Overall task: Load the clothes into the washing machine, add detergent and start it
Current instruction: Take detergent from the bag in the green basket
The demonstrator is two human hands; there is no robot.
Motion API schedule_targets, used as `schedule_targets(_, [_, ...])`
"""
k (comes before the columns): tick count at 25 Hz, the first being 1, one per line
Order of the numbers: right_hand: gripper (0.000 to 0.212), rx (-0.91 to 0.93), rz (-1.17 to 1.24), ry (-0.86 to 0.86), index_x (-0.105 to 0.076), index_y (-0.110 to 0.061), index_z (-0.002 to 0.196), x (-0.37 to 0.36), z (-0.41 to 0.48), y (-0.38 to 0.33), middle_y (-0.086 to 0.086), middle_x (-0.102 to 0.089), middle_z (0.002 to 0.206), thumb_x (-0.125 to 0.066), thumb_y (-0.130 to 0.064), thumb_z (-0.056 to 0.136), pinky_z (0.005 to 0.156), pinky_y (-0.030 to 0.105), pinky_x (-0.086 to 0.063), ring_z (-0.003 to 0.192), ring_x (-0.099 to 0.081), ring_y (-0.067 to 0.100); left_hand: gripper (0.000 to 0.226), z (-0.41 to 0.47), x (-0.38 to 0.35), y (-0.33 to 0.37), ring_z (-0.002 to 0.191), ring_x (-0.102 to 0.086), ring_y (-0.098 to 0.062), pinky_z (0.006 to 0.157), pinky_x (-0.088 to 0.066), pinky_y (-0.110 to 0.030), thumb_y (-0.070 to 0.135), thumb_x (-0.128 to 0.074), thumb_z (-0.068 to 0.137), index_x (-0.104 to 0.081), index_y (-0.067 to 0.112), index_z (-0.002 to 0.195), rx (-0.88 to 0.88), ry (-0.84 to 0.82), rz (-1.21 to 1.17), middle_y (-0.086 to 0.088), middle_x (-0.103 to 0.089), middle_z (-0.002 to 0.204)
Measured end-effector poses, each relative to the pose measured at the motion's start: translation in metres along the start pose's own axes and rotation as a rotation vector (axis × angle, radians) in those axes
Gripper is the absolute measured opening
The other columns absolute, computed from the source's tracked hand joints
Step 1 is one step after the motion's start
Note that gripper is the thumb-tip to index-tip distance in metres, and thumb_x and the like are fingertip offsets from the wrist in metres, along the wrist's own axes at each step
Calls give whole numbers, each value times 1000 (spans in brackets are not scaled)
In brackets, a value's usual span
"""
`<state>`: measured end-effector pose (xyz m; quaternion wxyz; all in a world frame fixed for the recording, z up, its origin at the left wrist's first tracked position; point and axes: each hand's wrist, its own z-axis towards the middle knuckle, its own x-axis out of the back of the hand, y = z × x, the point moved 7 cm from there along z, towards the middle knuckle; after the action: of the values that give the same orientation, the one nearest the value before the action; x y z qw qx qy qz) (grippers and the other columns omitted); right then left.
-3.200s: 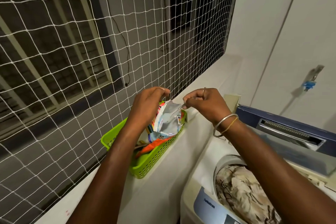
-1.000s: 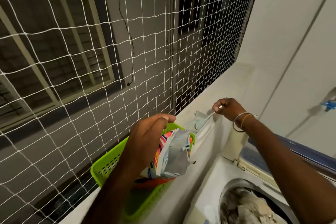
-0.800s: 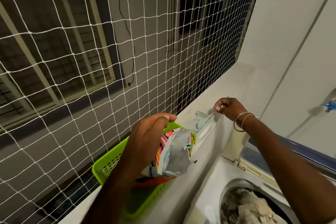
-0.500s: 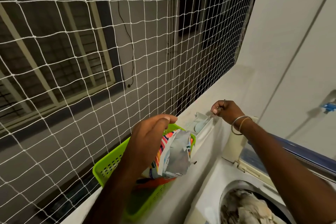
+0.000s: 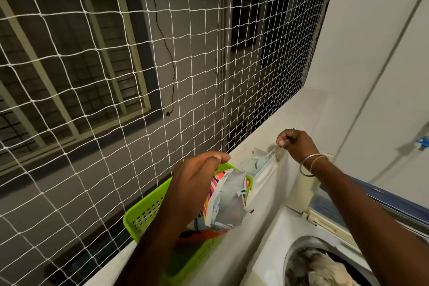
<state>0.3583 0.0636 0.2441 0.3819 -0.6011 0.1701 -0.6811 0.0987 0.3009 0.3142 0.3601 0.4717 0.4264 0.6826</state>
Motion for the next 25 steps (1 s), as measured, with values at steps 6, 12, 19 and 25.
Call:
schedule_targets(6, [37, 90, -104, 100, -62, -38, 67, 3, -16, -21, -13, -70, 72, -67, -5, 86, 88, 45, -51, 76, -66, 16, 40, -4, -1, 2, 97, -67, 1, 95, -52, -28, 38, -38, 89, -76, 29, 98, 18, 21, -36, 19, -74, 99])
schedule_targets(12, [38, 208, -205, 225, -62, -39, 72, 9, -33, -33, -17, -65, 68, -68, -5, 87, 87, 50, -49, 69, -61, 13, 38, -8, -2, 6, 98, -68, -3, 97, -53, -35, 38, -41, 88, -77, 30, 97, 22, 40, -51, 18, -74, 98])
schedule_targets(19, [33, 270, -111, 357, -69, -34, 77, 34, -52, -47, -15, -67, 74, -69, -2, 87, 85, 54, -48, 73, -59, 14, 37, -11, -2, 9, 98, -68, -4, 98, -53, -39, 39, -42, 89, -77, 31, 98, 18, 40, -51, 17, -75, 100])
schedule_targets(25, [14, 151, 158, 350, -73, -24, 86, 53, -84, -52, -1, -74, 83, -67, -11, 90, 68, 23, -44, 76, -62, 10, 37, -9, -4, 11, 96, -69, -5, 99, -52, -40, 37, -42, 87, -77, 31, 95, 13, 39, -42, 19, -75, 98])
